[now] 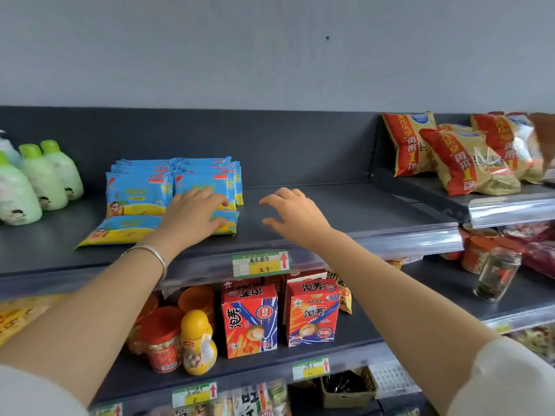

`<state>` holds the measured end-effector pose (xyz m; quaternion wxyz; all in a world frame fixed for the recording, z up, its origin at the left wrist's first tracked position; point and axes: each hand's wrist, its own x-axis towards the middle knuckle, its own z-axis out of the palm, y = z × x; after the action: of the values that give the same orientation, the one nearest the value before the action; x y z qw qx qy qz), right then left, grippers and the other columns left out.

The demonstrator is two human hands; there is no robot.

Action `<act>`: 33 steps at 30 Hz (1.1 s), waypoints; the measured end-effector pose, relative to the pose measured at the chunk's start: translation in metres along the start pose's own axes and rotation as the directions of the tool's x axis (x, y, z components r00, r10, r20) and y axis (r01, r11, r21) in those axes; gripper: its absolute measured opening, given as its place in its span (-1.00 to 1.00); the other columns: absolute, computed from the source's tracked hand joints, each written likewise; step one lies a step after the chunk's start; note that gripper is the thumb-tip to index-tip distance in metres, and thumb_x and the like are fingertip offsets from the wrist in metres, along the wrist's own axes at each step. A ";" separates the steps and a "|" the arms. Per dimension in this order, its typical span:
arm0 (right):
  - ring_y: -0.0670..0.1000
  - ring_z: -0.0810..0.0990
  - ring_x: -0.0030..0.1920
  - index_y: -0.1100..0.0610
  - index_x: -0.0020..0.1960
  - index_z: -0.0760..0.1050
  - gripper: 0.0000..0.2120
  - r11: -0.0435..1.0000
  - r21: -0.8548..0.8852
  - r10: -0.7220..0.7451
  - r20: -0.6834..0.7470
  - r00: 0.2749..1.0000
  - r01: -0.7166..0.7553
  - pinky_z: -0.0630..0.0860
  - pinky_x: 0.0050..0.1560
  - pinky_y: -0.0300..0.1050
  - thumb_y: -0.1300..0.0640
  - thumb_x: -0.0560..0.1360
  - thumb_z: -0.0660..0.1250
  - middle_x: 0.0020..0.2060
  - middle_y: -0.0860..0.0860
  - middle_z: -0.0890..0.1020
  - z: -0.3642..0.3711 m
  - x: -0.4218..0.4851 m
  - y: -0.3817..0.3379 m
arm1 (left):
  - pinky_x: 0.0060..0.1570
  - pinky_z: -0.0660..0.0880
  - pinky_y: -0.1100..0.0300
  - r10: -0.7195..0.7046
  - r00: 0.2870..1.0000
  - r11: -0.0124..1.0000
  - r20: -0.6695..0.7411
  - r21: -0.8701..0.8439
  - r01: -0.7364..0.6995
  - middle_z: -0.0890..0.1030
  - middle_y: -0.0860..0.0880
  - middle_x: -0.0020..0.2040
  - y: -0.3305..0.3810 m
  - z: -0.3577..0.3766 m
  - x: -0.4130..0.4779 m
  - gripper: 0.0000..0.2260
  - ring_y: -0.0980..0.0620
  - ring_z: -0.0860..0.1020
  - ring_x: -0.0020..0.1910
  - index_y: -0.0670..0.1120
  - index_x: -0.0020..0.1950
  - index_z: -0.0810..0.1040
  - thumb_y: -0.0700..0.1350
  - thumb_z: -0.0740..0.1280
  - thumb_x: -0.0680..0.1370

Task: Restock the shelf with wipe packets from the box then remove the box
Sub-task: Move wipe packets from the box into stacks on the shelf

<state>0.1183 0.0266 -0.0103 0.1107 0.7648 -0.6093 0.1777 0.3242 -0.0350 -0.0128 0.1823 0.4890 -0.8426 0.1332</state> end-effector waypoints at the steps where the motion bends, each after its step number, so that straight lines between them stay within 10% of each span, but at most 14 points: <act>1: 0.11 0.37 0.29 0.01 0.40 0.35 -0.60 1.000 0.008 -0.014 0.008 1.000 0.014 0.37 0.20 0.02 -0.03 0.58 0.22 0.27 0.03 0.44 0.000 0.001 -0.003 | 0.19 0.30 0.02 -0.010 1.000 1.000 0.005 0.001 0.010 0.46 0.04 0.27 0.001 -0.001 -0.002 -0.70 -0.02 0.37 0.28 0.09 0.28 0.44 0.06 0.27 0.55; 21: 0.07 0.30 0.43 -0.01 0.48 0.22 -0.29 0.994 0.107 -0.037 0.491 0.871 -0.018 0.25 0.40 0.10 -0.29 0.45 0.30 0.44 -0.03 0.31 0.015 0.096 -0.079 | 0.38 0.22 0.17 -0.013 0.864 0.955 0.503 -0.249 0.159 0.38 0.00 0.40 -0.130 -0.017 -0.011 -0.58 0.04 0.33 0.39 -0.04 0.43 0.33 -0.01 0.28 0.58; 33: 0.16 0.39 0.26 0.11 0.43 0.21 -0.17 0.999 -0.006 0.035 0.485 0.874 -0.037 0.37 0.26 0.10 -0.25 0.34 0.44 0.28 0.07 0.31 0.019 0.107 -0.093 | 0.31 0.20 -0.06 -0.173 0.772 0.985 0.612 0.111 0.133 0.36 0.02 0.37 -0.134 -0.025 -0.003 -0.41 -0.09 0.24 0.36 0.07 0.41 0.29 0.36 0.16 0.48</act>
<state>0.2319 -0.0548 0.0207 -0.0502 0.7735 -0.6315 -0.0166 0.4468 -0.0877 0.0143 -0.1090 0.5779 -0.8084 -0.0242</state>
